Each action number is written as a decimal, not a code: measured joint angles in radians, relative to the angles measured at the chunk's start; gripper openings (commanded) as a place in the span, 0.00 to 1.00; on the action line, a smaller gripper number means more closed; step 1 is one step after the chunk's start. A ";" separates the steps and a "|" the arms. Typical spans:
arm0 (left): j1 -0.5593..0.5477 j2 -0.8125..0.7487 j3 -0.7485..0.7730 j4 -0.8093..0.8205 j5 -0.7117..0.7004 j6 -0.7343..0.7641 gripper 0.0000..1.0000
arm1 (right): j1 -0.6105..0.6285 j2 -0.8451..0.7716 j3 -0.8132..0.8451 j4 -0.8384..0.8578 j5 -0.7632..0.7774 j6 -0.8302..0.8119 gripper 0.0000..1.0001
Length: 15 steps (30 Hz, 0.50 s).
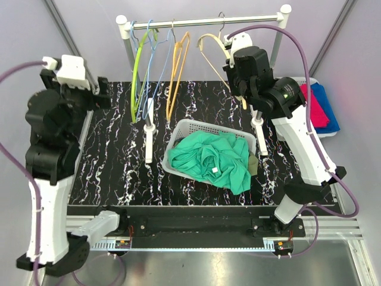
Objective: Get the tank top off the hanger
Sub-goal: Place the hanger at the clothesline.
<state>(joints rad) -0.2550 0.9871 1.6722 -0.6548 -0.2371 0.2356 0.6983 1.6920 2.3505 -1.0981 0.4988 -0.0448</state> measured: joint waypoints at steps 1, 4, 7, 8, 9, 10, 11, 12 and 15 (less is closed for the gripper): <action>0.060 0.025 0.015 0.003 0.057 -0.026 0.99 | 0.000 0.000 0.000 0.000 0.002 0.001 0.00; 0.256 0.105 0.071 0.015 0.238 -0.111 0.99 | 0.000 0.000 -0.015 0.002 0.005 0.012 0.00; 0.420 0.165 0.071 0.045 0.408 -0.190 0.99 | 0.000 -0.004 -0.050 0.023 0.005 0.026 0.09; 0.460 0.178 0.049 0.062 0.457 -0.212 0.99 | 0.000 -0.006 -0.063 0.035 0.005 0.037 0.13; 0.500 0.180 0.003 0.085 0.504 -0.230 0.98 | 0.000 -0.011 -0.078 0.046 0.005 0.047 0.18; 0.525 0.179 -0.048 0.098 0.541 -0.242 0.97 | 0.000 -0.017 -0.093 0.055 0.004 0.055 0.23; 0.539 0.174 -0.107 0.119 0.571 -0.252 0.96 | 0.000 -0.026 -0.113 0.066 0.003 0.064 0.27; 0.545 0.163 -0.175 0.147 0.595 -0.260 0.94 | 0.000 -0.039 -0.138 0.076 0.000 0.074 0.29; 0.541 0.140 -0.370 0.209 0.631 -0.286 0.91 | 0.000 -0.086 -0.235 0.096 -0.019 0.101 0.41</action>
<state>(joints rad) 0.2863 1.1271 1.3022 -0.4458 0.3939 -0.0502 0.6983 1.6058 2.1155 -1.0019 0.4801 0.0563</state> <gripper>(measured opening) 0.936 0.320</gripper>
